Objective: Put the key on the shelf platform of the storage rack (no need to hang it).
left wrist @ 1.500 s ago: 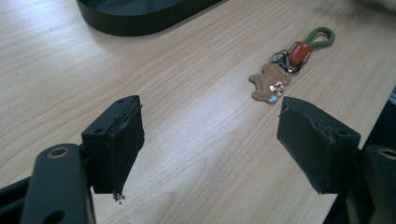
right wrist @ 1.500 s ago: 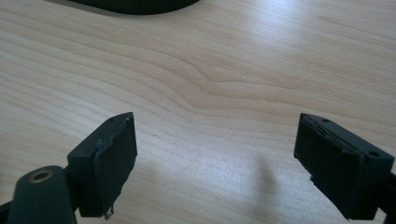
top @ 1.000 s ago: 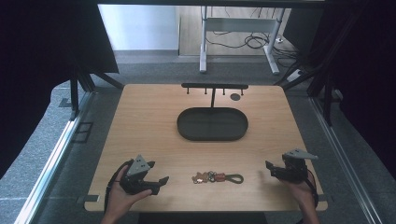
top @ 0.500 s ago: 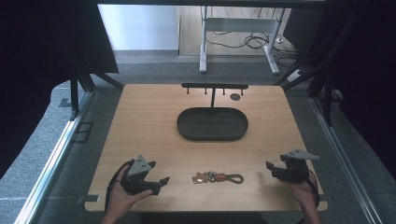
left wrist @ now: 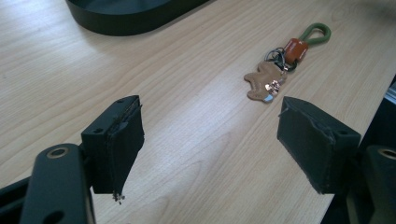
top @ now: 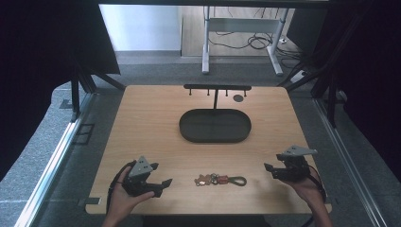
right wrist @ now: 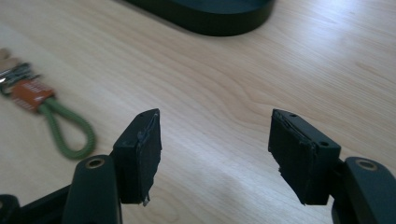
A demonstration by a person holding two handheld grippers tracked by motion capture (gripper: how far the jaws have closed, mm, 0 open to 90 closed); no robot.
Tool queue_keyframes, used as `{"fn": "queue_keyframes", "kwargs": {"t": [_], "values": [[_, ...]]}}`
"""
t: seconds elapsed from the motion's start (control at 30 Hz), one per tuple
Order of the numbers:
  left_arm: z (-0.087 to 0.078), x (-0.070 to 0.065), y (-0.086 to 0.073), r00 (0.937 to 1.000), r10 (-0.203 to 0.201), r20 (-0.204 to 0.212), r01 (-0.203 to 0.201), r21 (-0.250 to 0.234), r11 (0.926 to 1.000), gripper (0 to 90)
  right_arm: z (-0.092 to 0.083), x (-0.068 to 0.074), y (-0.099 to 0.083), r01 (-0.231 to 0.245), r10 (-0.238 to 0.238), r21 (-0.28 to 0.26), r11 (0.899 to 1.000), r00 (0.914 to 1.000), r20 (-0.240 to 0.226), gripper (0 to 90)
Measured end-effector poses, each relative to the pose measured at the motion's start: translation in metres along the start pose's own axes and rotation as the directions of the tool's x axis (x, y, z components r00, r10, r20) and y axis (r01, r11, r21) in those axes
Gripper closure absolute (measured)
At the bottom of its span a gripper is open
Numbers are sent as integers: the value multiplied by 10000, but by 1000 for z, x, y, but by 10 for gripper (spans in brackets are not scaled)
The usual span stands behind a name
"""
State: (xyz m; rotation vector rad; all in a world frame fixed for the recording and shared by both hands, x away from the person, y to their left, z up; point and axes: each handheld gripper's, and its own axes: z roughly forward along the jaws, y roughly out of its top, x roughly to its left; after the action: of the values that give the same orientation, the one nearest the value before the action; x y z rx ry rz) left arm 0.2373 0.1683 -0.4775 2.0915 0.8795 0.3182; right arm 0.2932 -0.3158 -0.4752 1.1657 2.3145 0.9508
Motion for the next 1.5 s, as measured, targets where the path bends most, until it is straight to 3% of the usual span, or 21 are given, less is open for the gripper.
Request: {"fn": "queue_keyframes", "kwargs": {"t": [0.13,0.23,0.5,0.97,1.0,1.3,1.4,1.5], "values": [[4,-3,-1,10000,-2,74,2,76,10000,231,-5,7,9,838,-831,322,9960,9963,-236,363],[5,-3,-1,10000,18,92,-20,128,9999,230,-7,13,19,1537,-1505,679,9858,9873,-510,362],[3,-3,-1,10000,-55,76,55,51,10000,230,-5,29,42,2742,-2577,1477,9503,9586,-1214,366],[0,-1,-1,9999,-80,84,80,-54,10000,229,8,52,63,3471,-3029,1939,9175,9262,-2247,398],[0,-2,-1,9999,-45,99,45,-57,10000,229,12,55,65,3685,-3197,2034,9071,9175,-2367,406],[-1,-2,-1,9999,-71,133,72,-99,9999,229,26,65,70,3932,-3259,2378,8882,9039,-2772,438],[-2,-1,0,9998,-100,150,102,-168,9998,229,30,68,71,4067,-3304,2460,8798,8954,-2985,449],[-3,0,-1,9998,-130,115,132,-164,9998,229,35,74,72,4296,-3404,2565,8658,8814,-3274,454]]}}
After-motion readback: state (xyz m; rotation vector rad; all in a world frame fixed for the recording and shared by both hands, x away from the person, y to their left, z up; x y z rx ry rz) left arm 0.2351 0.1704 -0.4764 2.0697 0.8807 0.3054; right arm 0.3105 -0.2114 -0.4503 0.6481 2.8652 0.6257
